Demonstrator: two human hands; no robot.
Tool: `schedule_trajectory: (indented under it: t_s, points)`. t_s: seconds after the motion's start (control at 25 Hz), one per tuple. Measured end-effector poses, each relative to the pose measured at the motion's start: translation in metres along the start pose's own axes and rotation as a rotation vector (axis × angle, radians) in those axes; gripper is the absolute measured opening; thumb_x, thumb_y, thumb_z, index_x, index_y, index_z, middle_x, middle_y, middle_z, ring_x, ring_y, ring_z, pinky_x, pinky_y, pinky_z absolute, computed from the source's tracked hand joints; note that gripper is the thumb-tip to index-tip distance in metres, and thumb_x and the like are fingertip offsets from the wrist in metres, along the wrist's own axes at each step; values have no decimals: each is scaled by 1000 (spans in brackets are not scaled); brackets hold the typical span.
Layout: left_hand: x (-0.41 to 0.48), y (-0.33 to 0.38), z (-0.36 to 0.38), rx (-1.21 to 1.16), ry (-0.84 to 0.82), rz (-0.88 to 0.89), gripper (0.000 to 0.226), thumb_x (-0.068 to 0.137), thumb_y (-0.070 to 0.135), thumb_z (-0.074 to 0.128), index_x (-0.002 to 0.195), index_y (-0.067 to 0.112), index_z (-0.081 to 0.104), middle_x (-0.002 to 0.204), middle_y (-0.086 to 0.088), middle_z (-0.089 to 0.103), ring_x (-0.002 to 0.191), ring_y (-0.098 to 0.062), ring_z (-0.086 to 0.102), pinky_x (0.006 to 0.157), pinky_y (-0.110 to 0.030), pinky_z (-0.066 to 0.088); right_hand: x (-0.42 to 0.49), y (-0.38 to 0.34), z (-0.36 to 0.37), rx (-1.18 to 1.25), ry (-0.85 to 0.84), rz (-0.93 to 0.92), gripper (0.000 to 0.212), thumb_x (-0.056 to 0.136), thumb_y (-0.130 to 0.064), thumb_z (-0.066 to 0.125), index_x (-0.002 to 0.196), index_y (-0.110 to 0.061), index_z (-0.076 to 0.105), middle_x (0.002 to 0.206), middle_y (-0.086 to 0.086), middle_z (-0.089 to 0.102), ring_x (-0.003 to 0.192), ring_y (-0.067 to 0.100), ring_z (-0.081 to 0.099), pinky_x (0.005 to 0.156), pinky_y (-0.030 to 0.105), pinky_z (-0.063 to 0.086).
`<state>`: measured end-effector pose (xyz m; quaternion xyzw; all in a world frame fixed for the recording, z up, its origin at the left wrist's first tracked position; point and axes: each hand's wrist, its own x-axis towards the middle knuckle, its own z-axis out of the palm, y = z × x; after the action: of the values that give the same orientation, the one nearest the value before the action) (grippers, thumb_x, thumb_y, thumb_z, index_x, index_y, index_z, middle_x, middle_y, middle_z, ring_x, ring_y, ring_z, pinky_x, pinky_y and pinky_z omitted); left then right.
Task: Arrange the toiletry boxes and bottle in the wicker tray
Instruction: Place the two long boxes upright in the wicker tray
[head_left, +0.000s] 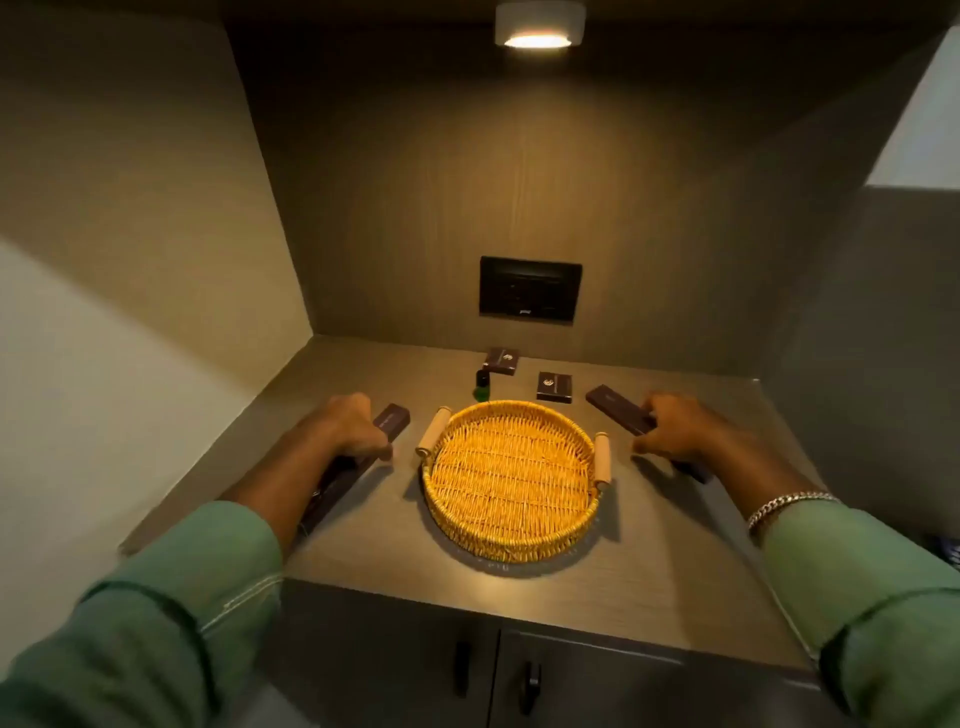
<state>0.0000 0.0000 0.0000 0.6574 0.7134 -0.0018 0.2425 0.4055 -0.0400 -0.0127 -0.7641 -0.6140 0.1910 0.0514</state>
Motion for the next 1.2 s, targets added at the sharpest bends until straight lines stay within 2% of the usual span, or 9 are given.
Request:
schedule_trajectory:
  t_s: [0.16,0.36,0.44,0.52,0.64,0.76,0.92,1.04,1.2]
  points:
    - [1,1,3,46,56,-33,52,67,28,84,109,10,58,103,-16,65,89,-31,65,84,-46,58,12,-5,-5,-77,43,39,47,75,-32,79,115,-19,57,97,4,57,90,22,57,68,34,49]
    - [0,25,-26,-252,161,91,30,69,26,83,75,16,55,85,-12,66,65,-18,60,50,-29,47,17,-7,-1,-75,53,155,54,77,-27,78,123,-12,55,111,14,61,100,30,59,81,42,55]
    - [-6,55,-42,-386,209,241,29,70,25,83,78,17,56,81,-6,64,62,-13,59,39,-25,44,14,-10,-12,-21,112,164,68,74,-28,80,132,-12,48,123,19,59,106,34,58,79,40,52]
    - [-15,85,-50,-494,227,369,44,70,26,84,99,19,52,91,2,55,70,-12,59,34,-19,45,7,-21,-32,51,218,114,83,71,-32,82,141,-16,41,132,24,54,111,39,56,78,37,48]
    - [-25,118,-44,-473,180,484,91,68,24,87,141,28,33,112,-3,46,83,-19,60,48,-29,57,-6,-55,-65,280,294,47,95,69,-32,83,149,-29,32,140,20,48,105,38,60,56,29,55]
    - [-21,132,-24,-230,78,490,109,71,17,84,152,33,13,136,-17,45,112,-37,57,82,-51,59,-25,-105,-69,627,69,44,97,71,-20,83,149,-36,27,128,11,46,88,30,64,41,28,54]
    - [-9,128,-5,-18,-8,481,95,68,24,85,145,24,29,130,-15,52,113,-35,55,88,-51,56,-37,-152,-19,290,-36,97,92,70,-26,83,143,-30,28,118,10,53,83,27,68,58,37,63]
    - [-1,117,1,145,48,488,90,66,41,85,138,21,34,122,-11,57,110,-32,56,89,-50,52,-38,-156,7,27,-7,137,91,70,-31,83,142,-21,28,117,12,56,97,28,62,80,44,60]
    - [10,98,4,25,-50,502,91,68,39,84,141,20,34,125,-11,57,111,-31,57,92,-50,53,-40,-153,9,-56,-59,142,89,68,-36,84,139,-19,33,121,11,58,110,31,56,92,46,52]
